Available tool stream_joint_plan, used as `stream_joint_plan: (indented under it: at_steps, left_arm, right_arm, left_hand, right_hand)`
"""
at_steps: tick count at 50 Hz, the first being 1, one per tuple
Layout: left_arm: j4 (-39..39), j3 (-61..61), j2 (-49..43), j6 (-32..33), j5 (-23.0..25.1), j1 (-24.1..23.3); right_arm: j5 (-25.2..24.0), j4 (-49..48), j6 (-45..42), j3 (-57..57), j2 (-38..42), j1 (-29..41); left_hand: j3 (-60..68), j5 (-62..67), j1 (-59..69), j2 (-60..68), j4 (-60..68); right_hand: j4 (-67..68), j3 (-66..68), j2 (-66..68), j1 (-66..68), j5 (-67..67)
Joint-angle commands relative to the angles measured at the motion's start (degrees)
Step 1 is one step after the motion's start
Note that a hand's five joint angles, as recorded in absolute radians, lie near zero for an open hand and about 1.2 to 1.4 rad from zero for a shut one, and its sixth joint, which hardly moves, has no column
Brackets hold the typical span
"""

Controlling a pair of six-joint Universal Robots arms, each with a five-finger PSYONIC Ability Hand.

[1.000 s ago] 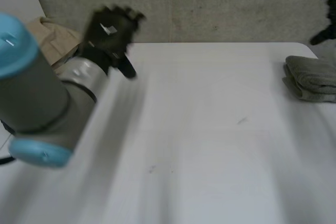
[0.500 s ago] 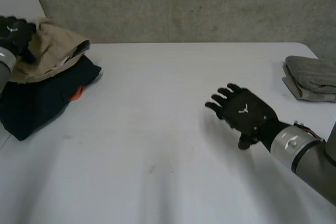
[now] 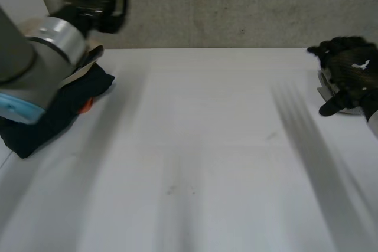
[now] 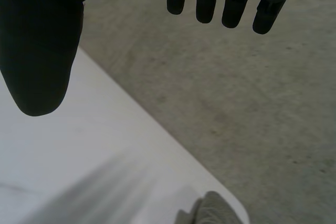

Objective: Fold the laundry.

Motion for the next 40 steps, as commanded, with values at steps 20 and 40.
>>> stream_joint_plan:
  at_steps: [20, 40]
  left_arm:
    - [-0.8, 6.1, -11.4, 26.9, -13.8, 4.4]
    - [-6.1, 28.4, -32.6, 29.9, -0.3, 24.4]
  right_arm:
    - [-1.6, 0.4, 0.3, 1.1, 1.4, -1.5]
    - [-1.7, 0.4, 0.1, 1.7, 4.5, -1.5]
  left_hand:
    - [-54.6, -53.6, -51.3, -54.8, -55.0]
    - [-46.1, -45.0, -42.8, -46.3, -46.4]
  right_hand:
    - [-2.5, -2.4, -2.2, -3.4, -2.5]
    - [-2.5, -2.4, -2.2, -3.4, -2.5]
